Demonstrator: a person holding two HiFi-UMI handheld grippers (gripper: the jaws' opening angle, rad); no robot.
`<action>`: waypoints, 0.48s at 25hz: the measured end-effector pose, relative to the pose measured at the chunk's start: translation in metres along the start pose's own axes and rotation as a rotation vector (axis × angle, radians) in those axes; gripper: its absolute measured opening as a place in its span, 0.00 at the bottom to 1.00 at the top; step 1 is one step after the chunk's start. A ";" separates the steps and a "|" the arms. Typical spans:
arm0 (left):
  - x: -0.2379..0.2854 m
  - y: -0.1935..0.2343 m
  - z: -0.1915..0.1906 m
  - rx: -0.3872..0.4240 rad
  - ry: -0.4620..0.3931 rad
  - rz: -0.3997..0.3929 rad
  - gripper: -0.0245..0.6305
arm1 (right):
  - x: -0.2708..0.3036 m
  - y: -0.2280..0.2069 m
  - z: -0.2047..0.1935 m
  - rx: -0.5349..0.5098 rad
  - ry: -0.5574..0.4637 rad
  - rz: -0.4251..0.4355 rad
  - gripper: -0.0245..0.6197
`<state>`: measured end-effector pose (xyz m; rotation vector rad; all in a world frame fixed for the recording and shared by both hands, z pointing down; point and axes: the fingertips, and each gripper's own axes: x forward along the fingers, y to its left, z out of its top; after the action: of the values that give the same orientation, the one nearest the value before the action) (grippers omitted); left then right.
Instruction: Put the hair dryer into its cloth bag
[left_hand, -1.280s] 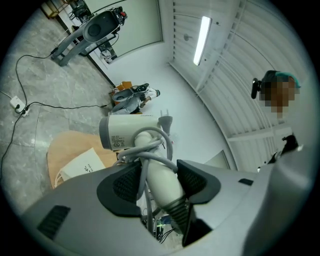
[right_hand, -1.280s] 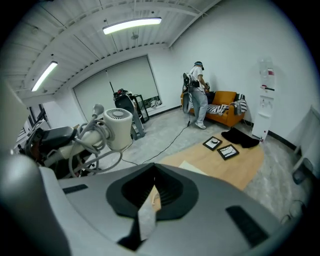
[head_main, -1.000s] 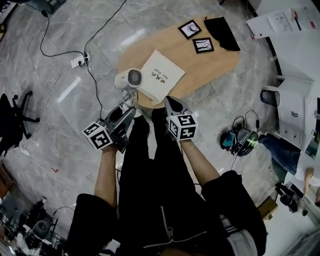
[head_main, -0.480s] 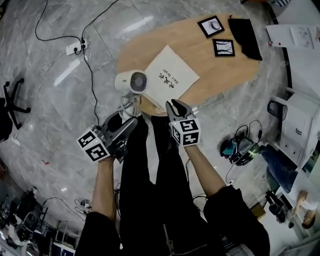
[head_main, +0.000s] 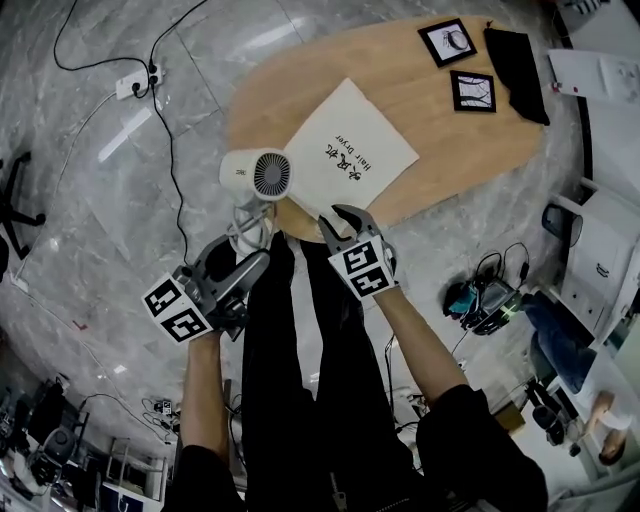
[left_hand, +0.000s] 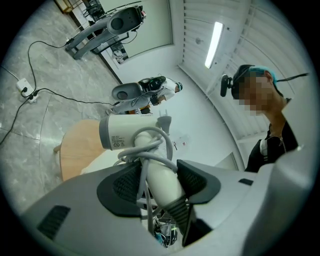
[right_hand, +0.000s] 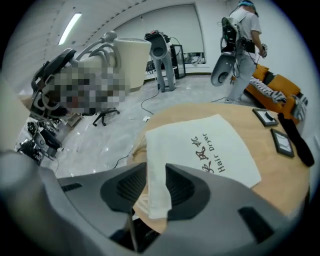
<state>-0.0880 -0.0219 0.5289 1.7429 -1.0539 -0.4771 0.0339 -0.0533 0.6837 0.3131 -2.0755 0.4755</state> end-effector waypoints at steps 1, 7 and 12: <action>-0.001 0.004 -0.002 0.002 0.001 0.004 0.39 | 0.005 0.000 -0.003 -0.032 0.020 0.003 0.21; -0.012 0.023 -0.011 -0.003 -0.013 0.028 0.39 | 0.029 0.003 -0.023 -0.157 0.122 0.037 0.21; -0.019 0.038 -0.015 0.008 0.005 0.053 0.39 | 0.046 -0.014 -0.022 -0.179 0.126 -0.002 0.15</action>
<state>-0.1039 -0.0019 0.5663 1.7178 -1.0973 -0.4356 0.0324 -0.0572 0.7362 0.1749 -1.9785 0.2976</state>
